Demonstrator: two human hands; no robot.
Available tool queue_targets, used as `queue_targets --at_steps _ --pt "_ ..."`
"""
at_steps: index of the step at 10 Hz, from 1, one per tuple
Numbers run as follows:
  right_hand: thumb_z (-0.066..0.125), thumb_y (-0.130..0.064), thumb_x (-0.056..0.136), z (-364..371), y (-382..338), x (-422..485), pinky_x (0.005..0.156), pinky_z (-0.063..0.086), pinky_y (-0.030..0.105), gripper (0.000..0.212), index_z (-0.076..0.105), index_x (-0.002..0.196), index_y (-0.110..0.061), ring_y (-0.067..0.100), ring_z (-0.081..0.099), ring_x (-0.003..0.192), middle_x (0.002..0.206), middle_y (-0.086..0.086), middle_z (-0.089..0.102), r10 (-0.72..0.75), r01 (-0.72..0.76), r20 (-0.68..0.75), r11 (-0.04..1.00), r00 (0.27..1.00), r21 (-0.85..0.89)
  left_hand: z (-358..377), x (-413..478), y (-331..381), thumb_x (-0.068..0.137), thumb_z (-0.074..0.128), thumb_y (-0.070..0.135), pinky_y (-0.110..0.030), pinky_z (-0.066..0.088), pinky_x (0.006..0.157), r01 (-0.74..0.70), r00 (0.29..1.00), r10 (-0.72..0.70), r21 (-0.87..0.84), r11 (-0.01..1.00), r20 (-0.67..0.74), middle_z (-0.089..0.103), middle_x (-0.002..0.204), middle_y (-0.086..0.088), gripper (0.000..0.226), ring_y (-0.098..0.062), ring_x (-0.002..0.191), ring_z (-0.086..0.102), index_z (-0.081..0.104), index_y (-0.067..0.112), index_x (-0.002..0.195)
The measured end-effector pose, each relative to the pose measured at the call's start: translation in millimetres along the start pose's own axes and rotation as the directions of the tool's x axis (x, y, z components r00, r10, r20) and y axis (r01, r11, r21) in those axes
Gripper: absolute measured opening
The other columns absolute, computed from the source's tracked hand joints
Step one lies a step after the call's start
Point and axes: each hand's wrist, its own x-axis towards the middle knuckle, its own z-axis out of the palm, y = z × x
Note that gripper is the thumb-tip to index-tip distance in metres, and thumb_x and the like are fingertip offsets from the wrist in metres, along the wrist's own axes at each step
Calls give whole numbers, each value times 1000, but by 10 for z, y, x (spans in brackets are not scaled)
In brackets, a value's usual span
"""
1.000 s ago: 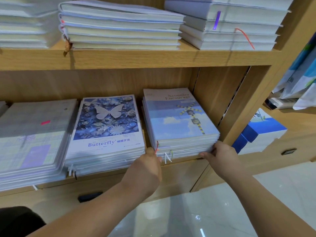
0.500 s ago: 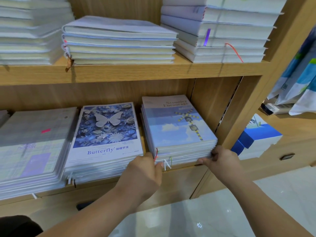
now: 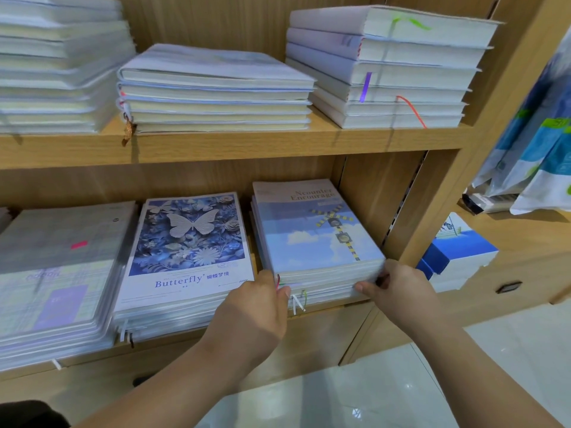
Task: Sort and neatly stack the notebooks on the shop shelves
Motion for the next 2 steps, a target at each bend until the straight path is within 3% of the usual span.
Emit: queue_targets --at_steps 1,2 --pt "79 -51 83 -104 24 -16 49 37 25 38 60 71 -21 7 55 65 70 -5 62 45 -42 19 992 999 -122 -100 -78 -45 99 48 52 -36 39 64 -10 1000 10 28 1000 -4 49 68 3 29 -29 83 61 38 27 87" --pt "75 -54 84 -215 17 -151 51 39 29 48 53 61 -19 14 56 61 64 -1 57 139 -119 77 968 987 -223 -194 -213 -99 95 50 53 -35 43 65 -19 999 17 42 999 51 56 72 5 31 -24 83 60 47 25 82"
